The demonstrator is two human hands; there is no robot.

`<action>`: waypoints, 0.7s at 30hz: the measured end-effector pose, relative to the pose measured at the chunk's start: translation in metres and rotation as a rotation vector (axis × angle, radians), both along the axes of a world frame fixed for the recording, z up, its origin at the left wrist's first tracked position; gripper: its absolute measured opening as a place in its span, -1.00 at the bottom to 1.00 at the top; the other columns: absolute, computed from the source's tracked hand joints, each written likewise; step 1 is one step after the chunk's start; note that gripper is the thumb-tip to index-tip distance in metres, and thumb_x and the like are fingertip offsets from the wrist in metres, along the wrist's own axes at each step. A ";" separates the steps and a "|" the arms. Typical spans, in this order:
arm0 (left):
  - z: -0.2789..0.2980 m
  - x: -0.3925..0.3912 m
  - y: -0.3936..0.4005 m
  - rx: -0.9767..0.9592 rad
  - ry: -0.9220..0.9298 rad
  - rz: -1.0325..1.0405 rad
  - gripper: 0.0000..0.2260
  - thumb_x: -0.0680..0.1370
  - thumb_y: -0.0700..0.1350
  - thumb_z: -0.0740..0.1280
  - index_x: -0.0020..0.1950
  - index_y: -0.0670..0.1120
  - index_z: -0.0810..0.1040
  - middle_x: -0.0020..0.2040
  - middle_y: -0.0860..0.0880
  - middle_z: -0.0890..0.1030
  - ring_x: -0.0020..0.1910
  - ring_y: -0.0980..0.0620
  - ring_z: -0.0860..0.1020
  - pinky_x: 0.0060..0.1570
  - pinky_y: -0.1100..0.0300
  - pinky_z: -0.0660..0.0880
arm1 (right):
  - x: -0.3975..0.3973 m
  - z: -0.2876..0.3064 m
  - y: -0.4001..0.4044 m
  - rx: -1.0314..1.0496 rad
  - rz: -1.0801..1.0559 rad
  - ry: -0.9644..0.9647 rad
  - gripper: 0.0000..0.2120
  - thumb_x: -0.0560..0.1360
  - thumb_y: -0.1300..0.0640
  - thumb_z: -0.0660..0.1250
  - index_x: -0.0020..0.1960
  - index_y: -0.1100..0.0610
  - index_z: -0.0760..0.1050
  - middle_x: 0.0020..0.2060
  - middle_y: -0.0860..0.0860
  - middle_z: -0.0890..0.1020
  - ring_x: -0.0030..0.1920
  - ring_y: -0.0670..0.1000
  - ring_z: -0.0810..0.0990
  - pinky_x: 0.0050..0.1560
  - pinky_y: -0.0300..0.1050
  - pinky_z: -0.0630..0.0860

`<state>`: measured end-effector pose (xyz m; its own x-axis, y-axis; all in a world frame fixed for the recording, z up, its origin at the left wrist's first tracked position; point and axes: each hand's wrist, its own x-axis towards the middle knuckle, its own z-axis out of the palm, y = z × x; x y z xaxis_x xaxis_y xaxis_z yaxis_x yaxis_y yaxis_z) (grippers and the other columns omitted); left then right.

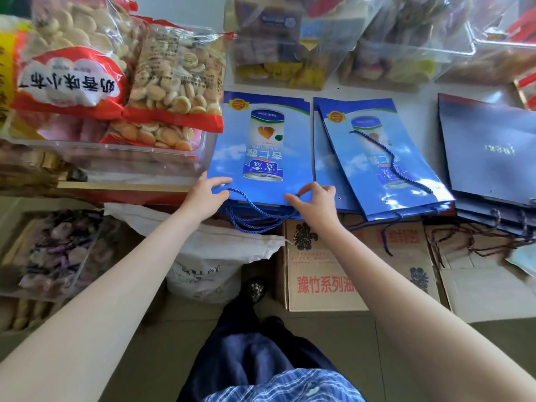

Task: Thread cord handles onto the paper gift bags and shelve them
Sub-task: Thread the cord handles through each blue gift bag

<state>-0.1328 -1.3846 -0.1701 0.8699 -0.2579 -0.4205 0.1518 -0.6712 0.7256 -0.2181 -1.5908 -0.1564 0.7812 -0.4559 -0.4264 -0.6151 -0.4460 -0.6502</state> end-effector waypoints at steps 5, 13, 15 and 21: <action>0.003 0.003 -0.019 0.088 0.076 0.114 -0.62 0.51 0.08 0.29 0.29 -0.01 0.49 0.49 -0.14 0.18 0.42 -0.07 0.27 0.37 0.09 0.19 | 0.010 -0.008 0.015 -0.001 0.030 0.009 -0.49 0.42 -0.03 0.45 0.22 0.17 0.35 0.39 0.16 0.12 0.39 0.16 0.22 0.35 -0.06 0.24; -0.002 0.000 -0.015 0.130 -0.043 0.098 -0.56 0.46 -0.05 0.42 0.29 -0.08 0.41 0.37 -0.14 0.24 0.28 -0.10 0.37 0.22 0.21 0.25 | 0.017 -0.010 0.010 0.017 0.091 0.018 -0.50 0.41 0.03 0.47 0.24 0.16 0.36 0.40 0.14 0.12 0.40 0.15 0.23 0.35 -0.07 0.24; -0.004 -0.004 -0.014 0.157 -0.088 0.039 -0.54 0.45 -0.05 0.43 0.30 -0.08 0.39 0.38 -0.15 0.23 0.27 -0.13 0.39 0.21 0.17 0.28 | 0.017 -0.013 0.012 -0.014 0.085 0.028 -0.48 0.40 0.03 0.48 0.23 0.15 0.34 0.39 0.15 0.13 0.39 0.20 0.21 0.38 0.00 0.23; -0.010 -0.005 -0.010 0.174 -0.120 -0.037 -0.53 0.44 -0.04 0.44 0.29 -0.07 0.37 0.37 -0.16 0.26 0.25 -0.17 0.40 0.21 0.10 0.30 | 0.012 -0.017 0.014 -0.027 0.081 0.018 -0.49 0.40 0.06 0.48 0.22 0.15 0.33 0.39 0.14 0.11 0.36 0.23 0.26 0.29 -0.02 0.27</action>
<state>-0.1379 -1.3944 -0.1797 0.9075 -0.2234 -0.3557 0.0442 -0.7914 0.6097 -0.2063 -1.5764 -0.1733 0.8082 -0.4033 -0.4293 -0.5881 -0.5120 -0.6262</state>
